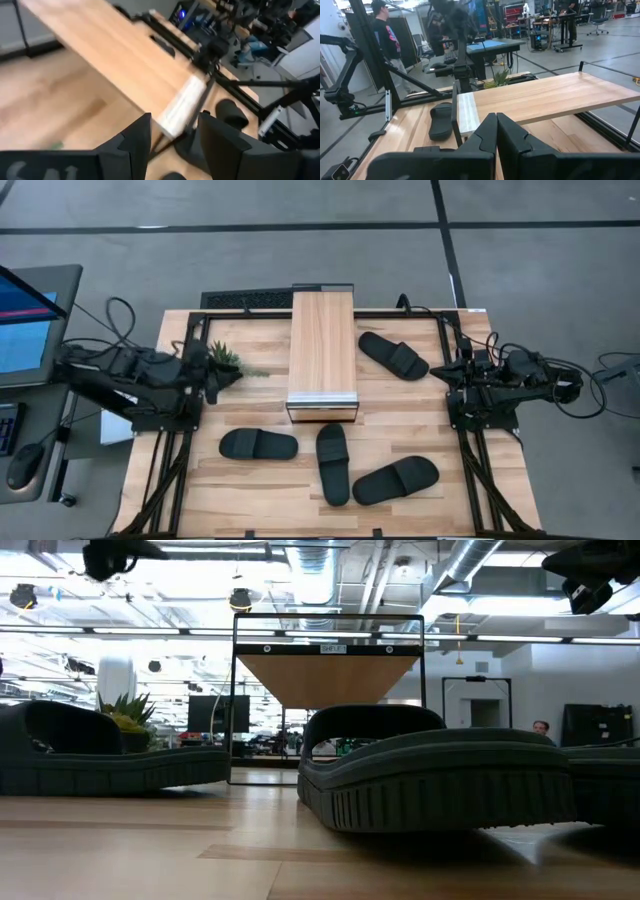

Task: Pick and place slides into the shelf
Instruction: Put the bottom left black slide on the shelf

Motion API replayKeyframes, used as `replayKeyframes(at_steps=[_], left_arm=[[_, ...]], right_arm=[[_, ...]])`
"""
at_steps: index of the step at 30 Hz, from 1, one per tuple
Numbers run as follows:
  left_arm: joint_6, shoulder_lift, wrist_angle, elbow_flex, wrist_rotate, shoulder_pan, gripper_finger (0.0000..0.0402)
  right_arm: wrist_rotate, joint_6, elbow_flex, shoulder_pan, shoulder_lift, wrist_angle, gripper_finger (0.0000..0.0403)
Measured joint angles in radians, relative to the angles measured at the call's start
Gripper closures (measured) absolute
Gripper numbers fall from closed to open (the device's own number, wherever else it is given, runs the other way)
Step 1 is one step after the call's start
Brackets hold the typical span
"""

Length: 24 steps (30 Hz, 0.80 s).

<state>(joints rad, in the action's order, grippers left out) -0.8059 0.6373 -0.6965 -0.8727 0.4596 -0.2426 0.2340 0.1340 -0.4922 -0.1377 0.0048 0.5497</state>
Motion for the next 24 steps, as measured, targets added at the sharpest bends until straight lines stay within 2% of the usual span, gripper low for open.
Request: replayKeyframes(at_steps=[5, 10, 15, 24], left_arm=[[-0.077, -0.005, 0.089, 0.125, -0.026, -0.111, 0.0253], [-0.184, -0.036, 0.073, 0.194, -0.062, -0.243, 0.0253], [-0.337, -0.079, -0.017, 0.205, -0.094, -0.354, 0.0253], [-0.606, -0.073, -0.194, 0.206, -0.142, -0.499, 0.0253]], right_arm=[[0.0, 0.0, 0.0, 0.0, 0.0, 0.0, 0.0403], [0.0, -0.002, 0.0, 0.0, 0.0, 0.0, 0.0403], [0.0, -0.002, 0.0, 0.0, 0.0, 0.0, 0.0403], [0.0, -0.002, 0.0, 0.0, 0.0, 0.0, 0.0403]])
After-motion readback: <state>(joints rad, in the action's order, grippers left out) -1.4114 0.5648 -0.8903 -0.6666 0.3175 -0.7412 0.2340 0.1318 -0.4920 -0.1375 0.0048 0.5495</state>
